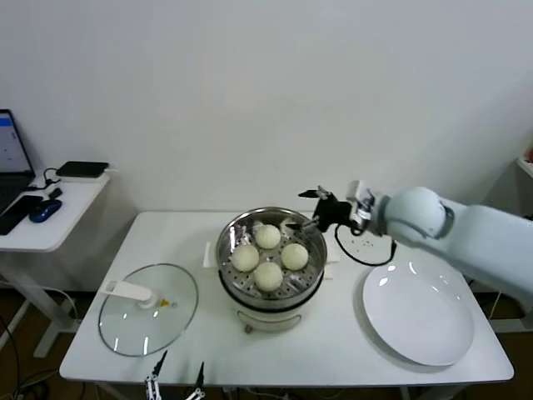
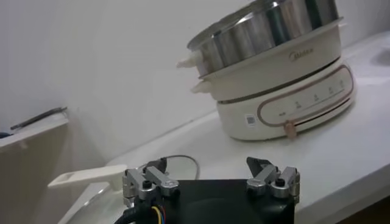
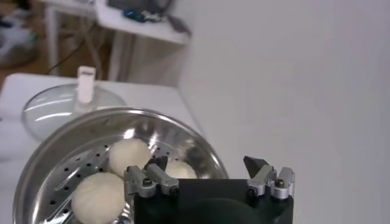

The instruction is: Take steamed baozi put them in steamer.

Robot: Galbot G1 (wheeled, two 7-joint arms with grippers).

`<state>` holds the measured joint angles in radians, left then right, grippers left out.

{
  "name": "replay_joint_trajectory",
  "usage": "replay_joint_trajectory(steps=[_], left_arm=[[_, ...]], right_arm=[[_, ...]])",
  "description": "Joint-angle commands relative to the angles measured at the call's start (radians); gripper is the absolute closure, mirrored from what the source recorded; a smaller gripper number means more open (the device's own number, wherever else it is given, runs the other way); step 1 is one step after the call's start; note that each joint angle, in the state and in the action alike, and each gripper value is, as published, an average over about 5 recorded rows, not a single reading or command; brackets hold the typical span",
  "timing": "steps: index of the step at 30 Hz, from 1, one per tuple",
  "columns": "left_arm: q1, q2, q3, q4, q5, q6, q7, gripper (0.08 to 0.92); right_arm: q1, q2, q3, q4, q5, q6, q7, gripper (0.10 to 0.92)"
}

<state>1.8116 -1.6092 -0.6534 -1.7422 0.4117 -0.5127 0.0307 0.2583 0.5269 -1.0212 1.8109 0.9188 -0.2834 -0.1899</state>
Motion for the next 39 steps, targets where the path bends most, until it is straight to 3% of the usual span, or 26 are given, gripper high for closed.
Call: replay_joint_trajectory(steps=[1, 4, 8, 18, 29, 39], left_arm=[[-0.011, -0.001, -0.005, 0.019, -0.026, -0.004, 0.001, 0.177], [-0.014, -0.002, -0.006, 0.022, -0.025, -0.004, 0.002, 0.177], [-0.016, -0.005, -0.009, 0.029, -0.028, -0.009, 0.002, 0.177], [-0.023, -0.012, -0.011, 0.049, -0.029, -0.020, 0.001, 0.177], [-0.014, -0.017, -0.003, 0.035, -0.029, -0.027, -0.002, 0.177], [-0.009, -0.014, 0.000, 0.023, -0.027, -0.029, -0.001, 0.177]], right_arm=[[-1.146, -0.187, 0.995, 0.236, -0.192, 0.180, 0.274, 0.203], [-1.485, -0.021, 1.332, 0.244, -0.310, 0.187, 0.250, 0.203], [-1.738, 0.188, 1.528, 0.248, -0.435, 0.271, 0.205, 0.203], [-2.023, 0.568, 1.616, 0.191, -0.572, 0.592, 0.116, 0.203], [-2.077, 0.761, 1.568, 0.088, -0.592, 0.863, 0.104, 0.203], [-2.092, 0.800, 1.562, 0.076, -0.605, 0.897, 0.110, 0.203]])
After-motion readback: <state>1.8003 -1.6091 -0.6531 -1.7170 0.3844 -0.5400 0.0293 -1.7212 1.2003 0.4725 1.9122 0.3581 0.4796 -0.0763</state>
